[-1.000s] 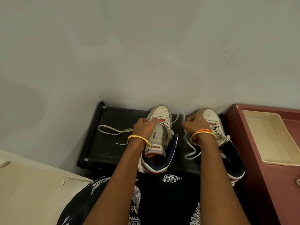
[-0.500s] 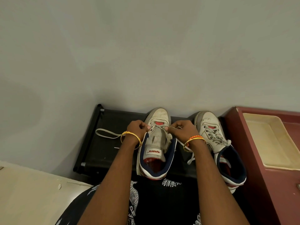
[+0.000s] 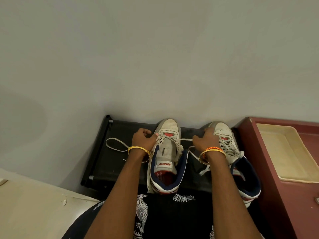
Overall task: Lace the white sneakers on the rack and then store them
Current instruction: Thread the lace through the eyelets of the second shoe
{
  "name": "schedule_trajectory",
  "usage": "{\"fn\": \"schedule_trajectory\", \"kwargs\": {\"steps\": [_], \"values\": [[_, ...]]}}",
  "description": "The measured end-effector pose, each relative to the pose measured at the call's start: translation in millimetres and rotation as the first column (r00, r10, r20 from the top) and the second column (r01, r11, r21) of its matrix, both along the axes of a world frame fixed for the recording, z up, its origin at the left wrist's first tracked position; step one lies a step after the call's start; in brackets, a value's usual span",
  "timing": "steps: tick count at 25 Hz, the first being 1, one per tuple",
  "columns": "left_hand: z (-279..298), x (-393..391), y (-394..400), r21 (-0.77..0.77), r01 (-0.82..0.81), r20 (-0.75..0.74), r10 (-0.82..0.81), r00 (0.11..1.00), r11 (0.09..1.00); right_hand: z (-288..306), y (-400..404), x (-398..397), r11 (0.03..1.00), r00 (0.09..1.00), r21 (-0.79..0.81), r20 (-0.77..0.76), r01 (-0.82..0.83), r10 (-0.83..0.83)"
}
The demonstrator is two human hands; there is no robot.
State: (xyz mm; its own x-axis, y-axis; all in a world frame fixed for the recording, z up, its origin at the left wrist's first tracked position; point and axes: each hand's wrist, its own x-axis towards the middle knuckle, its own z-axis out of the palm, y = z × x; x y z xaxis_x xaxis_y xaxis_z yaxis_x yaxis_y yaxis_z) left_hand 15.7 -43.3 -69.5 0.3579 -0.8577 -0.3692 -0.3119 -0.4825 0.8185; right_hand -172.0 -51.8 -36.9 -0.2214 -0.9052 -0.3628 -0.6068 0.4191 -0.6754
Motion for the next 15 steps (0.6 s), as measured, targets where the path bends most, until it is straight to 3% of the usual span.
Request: {"fn": "schedule_trajectory", "kwargs": {"steps": [2,5,7,9,15], "values": [[7,6,3,-0.011,0.044,-0.072,-0.045,0.996,0.999,12,-5,-8,0.999,0.999,0.054,0.041,-0.001,-0.002],[17,-5,11,0.105,0.243,-0.119,-0.23,0.966,0.964,19,-10,-4,0.977,0.98,0.12,-0.067,-0.178,0.187],[19,-16,11,0.189,0.355,0.082,-0.375,0.924,0.916,21,-9,5,0.986,0.987,0.045,-0.001,-0.163,0.163],[19,-24,8,0.218,0.353,0.286,-0.405,0.868,0.91,20,-6,15,0.996,0.994,-0.023,0.063,-0.088,0.09],[20,-33,1,0.264,0.359,0.448,-0.443,0.776,0.895,12,-5,29,0.996,0.997,-0.051,0.0,-0.078,0.078]]}}
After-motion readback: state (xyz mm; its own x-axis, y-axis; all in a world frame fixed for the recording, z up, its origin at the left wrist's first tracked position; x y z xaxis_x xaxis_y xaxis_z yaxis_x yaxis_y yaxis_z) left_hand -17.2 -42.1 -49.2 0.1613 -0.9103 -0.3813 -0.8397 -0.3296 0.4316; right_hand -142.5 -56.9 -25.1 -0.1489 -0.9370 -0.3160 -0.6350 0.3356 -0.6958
